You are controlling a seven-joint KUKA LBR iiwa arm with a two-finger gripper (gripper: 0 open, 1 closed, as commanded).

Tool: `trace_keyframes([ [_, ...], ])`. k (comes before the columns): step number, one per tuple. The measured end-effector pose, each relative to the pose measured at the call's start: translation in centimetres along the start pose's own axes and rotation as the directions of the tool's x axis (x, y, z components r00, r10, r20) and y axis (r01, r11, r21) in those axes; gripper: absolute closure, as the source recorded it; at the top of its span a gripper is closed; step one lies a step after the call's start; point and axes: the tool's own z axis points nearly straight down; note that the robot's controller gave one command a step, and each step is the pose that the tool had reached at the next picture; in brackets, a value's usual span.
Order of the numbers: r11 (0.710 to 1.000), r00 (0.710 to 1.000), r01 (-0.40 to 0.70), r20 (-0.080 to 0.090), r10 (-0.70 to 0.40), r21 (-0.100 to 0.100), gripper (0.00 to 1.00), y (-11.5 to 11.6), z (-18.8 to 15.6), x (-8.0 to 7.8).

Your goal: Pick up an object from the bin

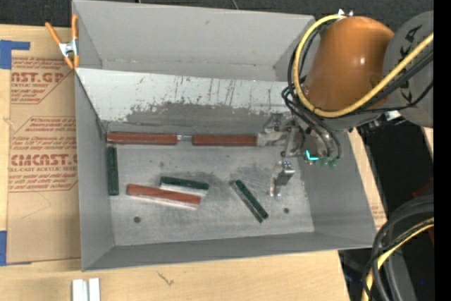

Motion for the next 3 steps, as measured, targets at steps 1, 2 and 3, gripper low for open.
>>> trace_keyframes([
  [1, 1.0, 1.0, 0.0, 0.008, 0.0, 0.0, 0.0, 0.0, -0.4, -0.2],
  [2, 1.0, 0.999, -0.029, 0.016, 0.029, -0.001, 0.0, 0.2, 4.2, -1.1],
  [3, 0.996, 0.995, -0.095, 0.011, 0.095, -0.002, 0.0, -0.9, 11.1, -0.7],
])
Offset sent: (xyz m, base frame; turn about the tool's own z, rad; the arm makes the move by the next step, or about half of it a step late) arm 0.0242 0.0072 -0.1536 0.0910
